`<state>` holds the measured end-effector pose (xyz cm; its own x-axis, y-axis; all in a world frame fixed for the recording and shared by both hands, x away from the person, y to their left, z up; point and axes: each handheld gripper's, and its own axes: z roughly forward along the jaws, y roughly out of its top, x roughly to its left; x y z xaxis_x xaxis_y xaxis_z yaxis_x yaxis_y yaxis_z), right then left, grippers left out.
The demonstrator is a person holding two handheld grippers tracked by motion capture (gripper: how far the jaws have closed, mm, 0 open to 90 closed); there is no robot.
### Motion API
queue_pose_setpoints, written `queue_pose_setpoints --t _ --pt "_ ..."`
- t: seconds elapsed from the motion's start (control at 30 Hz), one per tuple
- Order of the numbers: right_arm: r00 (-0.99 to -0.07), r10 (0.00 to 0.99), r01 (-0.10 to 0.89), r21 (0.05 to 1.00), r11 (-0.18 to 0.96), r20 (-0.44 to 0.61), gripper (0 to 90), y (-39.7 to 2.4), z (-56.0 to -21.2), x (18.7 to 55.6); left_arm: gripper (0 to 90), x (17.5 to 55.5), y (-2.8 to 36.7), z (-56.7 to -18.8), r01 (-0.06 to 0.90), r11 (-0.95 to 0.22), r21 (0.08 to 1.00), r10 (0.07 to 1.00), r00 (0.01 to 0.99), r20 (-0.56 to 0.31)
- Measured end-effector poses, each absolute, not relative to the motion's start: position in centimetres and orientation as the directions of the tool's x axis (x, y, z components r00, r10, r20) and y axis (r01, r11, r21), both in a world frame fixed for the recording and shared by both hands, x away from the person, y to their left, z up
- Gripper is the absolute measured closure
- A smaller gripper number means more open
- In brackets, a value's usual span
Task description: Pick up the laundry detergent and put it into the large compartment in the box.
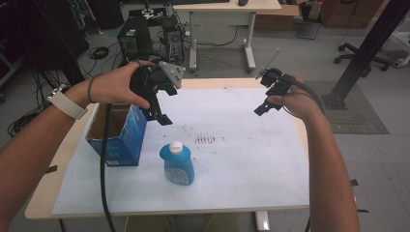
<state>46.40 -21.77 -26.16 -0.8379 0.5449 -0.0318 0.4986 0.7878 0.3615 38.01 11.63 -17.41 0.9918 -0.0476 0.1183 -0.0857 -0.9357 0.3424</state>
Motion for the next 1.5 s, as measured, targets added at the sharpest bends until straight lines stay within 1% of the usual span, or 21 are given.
queue_pose_setpoints --t 0.23,0.57,1.3,1.5 --pt "-0.839 0.544 0.5 0.358 0.789 -0.026 8.1 -21.8 -26.2 46.3 6.3 37.3 11.4 -17.4 -0.122 -0.929 0.35 -0.088 0.99 0.112" --pt "-0.838 0.544 0.501 0.356 0.789 -0.027 8.1 -21.8 -26.1 46.2 6.5 36.4 11.1 -18.1 -0.154 -0.932 0.328 -0.137 0.988 0.075" --pt "-0.838 0.544 0.501 0.351 0.791 -0.031 8.1 -21.8 -26.1 46.0 6.9 34.8 10.6 -19.3 -0.203 -0.931 0.303 -0.2 0.979 0.043" --pt "-0.838 0.545 0.501 0.352 0.79 -0.031 8.1 -21.8 -26.1 46.0 6.7 34.6 10.4 -19.6 -0.206 -0.933 0.293 -0.202 0.978 0.046"
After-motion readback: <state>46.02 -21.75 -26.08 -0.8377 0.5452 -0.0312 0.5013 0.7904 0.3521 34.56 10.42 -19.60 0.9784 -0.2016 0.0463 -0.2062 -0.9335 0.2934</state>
